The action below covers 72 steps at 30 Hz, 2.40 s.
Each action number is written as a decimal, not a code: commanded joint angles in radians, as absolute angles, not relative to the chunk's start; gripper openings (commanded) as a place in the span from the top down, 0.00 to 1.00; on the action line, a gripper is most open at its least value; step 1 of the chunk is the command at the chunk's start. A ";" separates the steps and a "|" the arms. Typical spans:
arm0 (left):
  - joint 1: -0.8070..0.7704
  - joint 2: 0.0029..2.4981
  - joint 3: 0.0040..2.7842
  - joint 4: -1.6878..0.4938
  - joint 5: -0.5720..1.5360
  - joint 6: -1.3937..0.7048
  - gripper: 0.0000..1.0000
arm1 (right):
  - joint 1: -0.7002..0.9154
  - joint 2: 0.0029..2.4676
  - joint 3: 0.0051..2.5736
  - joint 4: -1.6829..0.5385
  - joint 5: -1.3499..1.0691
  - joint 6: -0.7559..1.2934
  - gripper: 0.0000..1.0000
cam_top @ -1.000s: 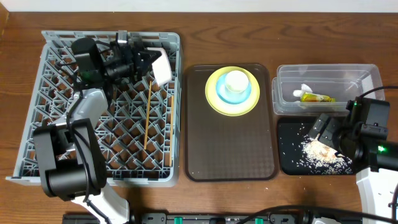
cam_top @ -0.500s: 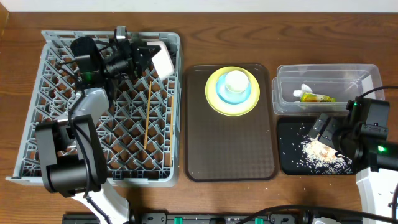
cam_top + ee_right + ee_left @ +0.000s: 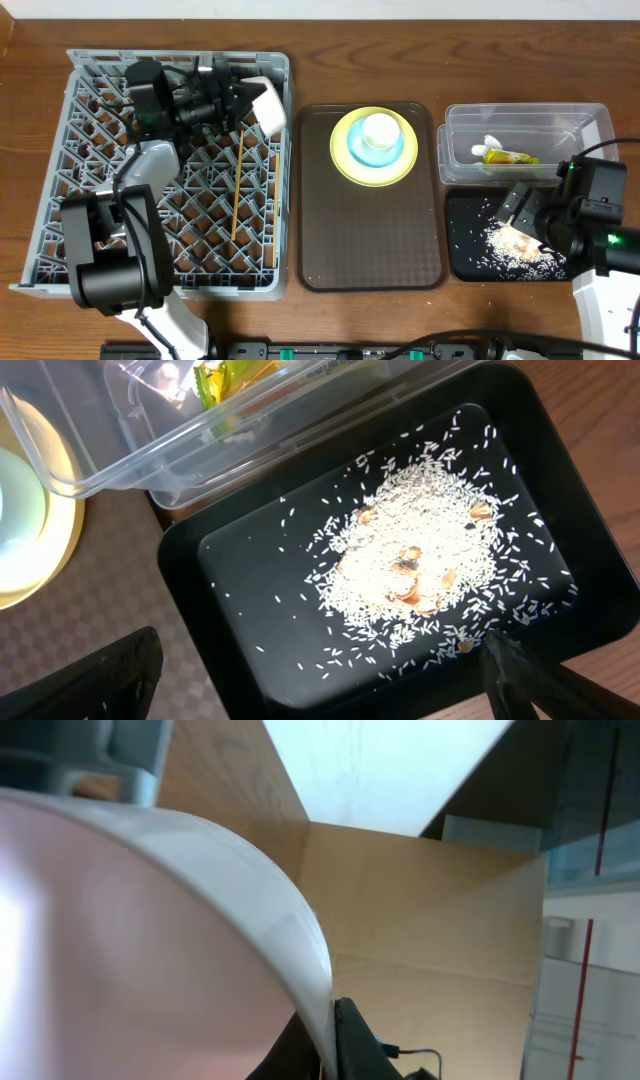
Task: Sort waste into correct bins and load items into the dishwasher
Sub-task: 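Tilt the bowl upright and lower it into the rack slots, then release the bowl in the rack and raise the left gripper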
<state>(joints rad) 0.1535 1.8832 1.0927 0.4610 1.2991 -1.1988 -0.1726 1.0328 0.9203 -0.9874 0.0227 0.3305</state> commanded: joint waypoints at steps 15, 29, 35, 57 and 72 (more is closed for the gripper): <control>0.281 1.891 1.100 0.457 1.460 -1.118 0.57 | -0.180 1.029 0.929 -0.988 0.026 0.336 0.01; 0.329 1.891 1.098 0.454 1.573 -1.119 0.49 | -0.180 1.029 0.929 -0.988 0.026 0.336 0.01; 0.337 1.891 1.063 0.453 1.573 -1.106 0.49 | -0.180 1.029 0.929 -0.988 0.026 0.336 0.01; 0.411 1.837 0.912 0.453 1.573 -1.100 0.39 | -0.180 1.029 0.929 -0.988 0.026 0.336 0.01; 0.435 1.444 0.899 0.398 1.568 -1.141 0.34 | -0.180 1.029 0.929 -0.988 0.026 0.336 0.01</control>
<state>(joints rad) 0.4332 1.5078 0.8913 0.4023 1.5543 -1.1332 -0.1726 1.0332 0.9203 -0.9871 0.0227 0.3305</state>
